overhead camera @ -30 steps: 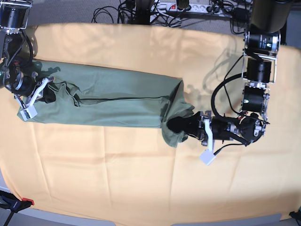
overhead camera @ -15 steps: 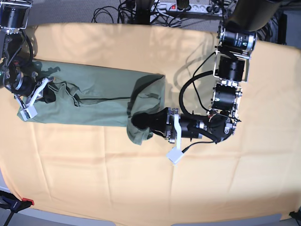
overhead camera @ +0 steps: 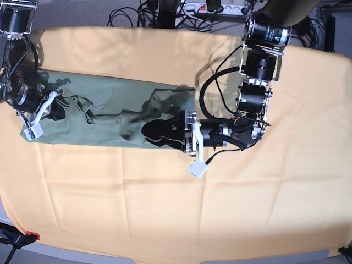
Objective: Fold the T-shirt properly
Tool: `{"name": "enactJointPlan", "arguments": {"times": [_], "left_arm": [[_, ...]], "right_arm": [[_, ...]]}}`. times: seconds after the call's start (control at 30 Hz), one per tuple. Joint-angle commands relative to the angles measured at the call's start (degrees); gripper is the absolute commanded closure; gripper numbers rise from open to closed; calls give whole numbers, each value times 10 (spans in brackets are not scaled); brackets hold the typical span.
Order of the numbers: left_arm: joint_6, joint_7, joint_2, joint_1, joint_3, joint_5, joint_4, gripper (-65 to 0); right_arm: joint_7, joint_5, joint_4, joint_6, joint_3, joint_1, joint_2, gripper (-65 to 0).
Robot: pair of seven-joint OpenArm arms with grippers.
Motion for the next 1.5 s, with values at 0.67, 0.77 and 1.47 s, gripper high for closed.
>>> {"name": "enactJointPlan", "arguments": {"times": [0.67, 0.77, 1.47], "left_arm": [[-22, -5, -75, -39, -163, -14, 10, 0], [-22, -3, -119, -47, -163, -14, 10, 0], [25, 28, -398, -84, -163, -14, 16, 0]], "right_arm": [[-24, 104, 7, -1, 42, 72, 34, -302], [-40, 123, 7, -1, 88, 92, 35, -408], [-115, 232, -98, -49, 307, -16, 16, -408]]}}
